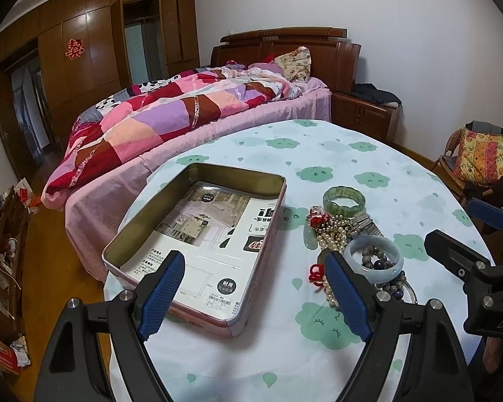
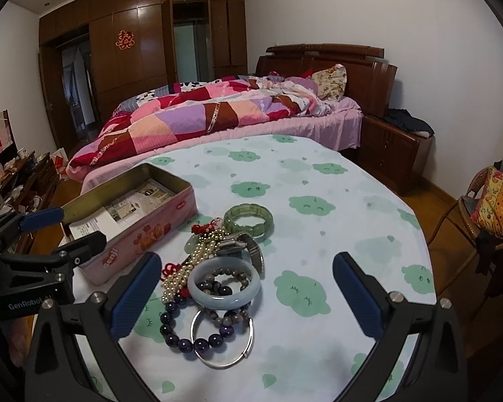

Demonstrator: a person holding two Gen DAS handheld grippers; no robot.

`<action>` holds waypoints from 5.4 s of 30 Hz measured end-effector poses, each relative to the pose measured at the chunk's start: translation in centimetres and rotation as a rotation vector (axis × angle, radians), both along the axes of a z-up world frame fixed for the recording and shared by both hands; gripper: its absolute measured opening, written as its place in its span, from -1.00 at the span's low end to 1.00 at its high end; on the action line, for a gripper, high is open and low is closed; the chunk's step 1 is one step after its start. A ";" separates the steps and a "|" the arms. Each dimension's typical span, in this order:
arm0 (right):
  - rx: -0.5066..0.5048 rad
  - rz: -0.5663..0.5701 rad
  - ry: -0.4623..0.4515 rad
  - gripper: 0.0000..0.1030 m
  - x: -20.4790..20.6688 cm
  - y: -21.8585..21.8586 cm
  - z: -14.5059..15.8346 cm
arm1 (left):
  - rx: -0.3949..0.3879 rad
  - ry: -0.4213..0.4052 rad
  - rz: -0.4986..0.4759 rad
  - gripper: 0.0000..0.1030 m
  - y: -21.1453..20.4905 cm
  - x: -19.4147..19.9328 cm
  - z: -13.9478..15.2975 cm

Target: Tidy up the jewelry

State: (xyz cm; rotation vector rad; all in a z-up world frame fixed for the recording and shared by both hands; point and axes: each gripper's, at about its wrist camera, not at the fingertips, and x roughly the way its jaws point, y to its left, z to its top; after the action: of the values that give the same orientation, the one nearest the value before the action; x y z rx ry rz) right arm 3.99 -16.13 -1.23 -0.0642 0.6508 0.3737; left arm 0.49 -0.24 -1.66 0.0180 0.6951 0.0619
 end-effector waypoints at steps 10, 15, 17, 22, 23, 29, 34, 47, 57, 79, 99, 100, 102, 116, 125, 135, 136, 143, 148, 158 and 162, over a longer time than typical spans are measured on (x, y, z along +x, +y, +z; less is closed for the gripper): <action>-0.001 0.002 -0.001 1.00 0.1 0.0 -0.1 | 0.001 0.000 0.000 0.65 0.1 -0.1 0.1; -0.001 0.001 -0.002 1.00 0.0 0.0 -0.1 | 0.001 0.003 0.002 0.65 0.3 -0.1 0.1; 0.000 0.002 -0.002 1.00 0.1 -0.1 -0.2 | 0.001 0.002 0.002 0.65 0.4 -0.1 0.1; 0.000 0.002 0.000 1.00 0.1 -0.1 -0.1 | 0.001 0.002 0.003 0.65 0.4 -0.1 0.1; 0.000 0.001 0.000 1.00 0.1 -0.1 -0.1 | 0.001 0.001 0.005 0.65 0.5 -0.1 0.1; -0.001 0.003 0.004 1.00 0.1 0.0 -0.1 | 0.000 0.003 0.008 0.65 0.7 -0.1 0.2; -0.001 0.003 0.003 1.00 0.1 -0.1 -0.2 | 0.001 0.002 0.008 0.65 0.7 -0.1 0.2; -0.004 0.010 0.037 1.00 0.3 0.5 -1.3 | 0.001 0.026 0.020 0.65 0.8 0.4 -0.7; -0.002 0.036 0.103 1.00 1.3 0.0 -3.4 | -0.049 0.069 0.012 0.65 0.7 1.2 -2.5; -0.092 0.190 0.270 0.51 4.7 3.3 -6.7 | -0.053 0.086 -0.009 0.65 0.2 1.6 -3.7; -0.043 -0.060 0.106 0.51 5.1 -2.0 -4.6 | -0.036 0.075 -0.152 0.65 -4.0 4.7 -2.5; -0.042 -0.068 0.112 0.51 5.3 -2.4 -4.8 | -0.034 0.075 -0.156 0.65 -4.3 5.1 -2.6; -0.042 -0.090 0.124 0.51 5.8 -3.2 -5.0 | -0.036 0.081 -0.174 0.65 -5.0 6.1 -2.8; -0.019 -0.164 0.127 0.51 6.4 -6.3 -5.1 | -0.029 0.141 -0.258 0.25 -8.4 9.5 -4.8; -0.029 -0.151 0.121 0.51 6.4 -6.0 -5.2 | -0.021 0.145 -0.296 -0.62 -8.8 10.0 -5.4; -0.032 -0.146 0.117 0.51 6.3 -5.9 -5.1 | -0.123 0.057 -0.306 -0.70 -7.4 8.0 -2.2; -0.031 -0.145 0.117 0.51 6.3 -5.8 -5.1 | -0.132 0.055 -0.309 -0.70 -7.3 7.8 -2.0; -0.030 -0.140 0.111 0.51 6.2 -5.8 -4.9 | -0.169 0.008 -0.301 -0.71 -6.2 6.7 -0.3; -0.016 -0.117 0.115 0.51 6.0 -5.4 -4.7 | -0.203 -0.030 -0.298 -0.71 -4.8 6.0 1.2; -0.018 -0.022 0.091 0.51 5.2 -2.5 -2.9 | -0.228 -0.064 -0.246 -0.71 -1.3 5.6 2.6; -0.021 0.016 0.089 0.51 5.4 -1.2 -2.2 | -0.249 -0.077 -0.237 -0.71 -0.3 5.4 3.0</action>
State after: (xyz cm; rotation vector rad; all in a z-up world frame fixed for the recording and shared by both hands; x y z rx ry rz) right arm 9.43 -17.35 -3.45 -0.0730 0.7426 0.3863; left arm 5.92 -0.54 1.33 -0.1400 0.6158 -0.2502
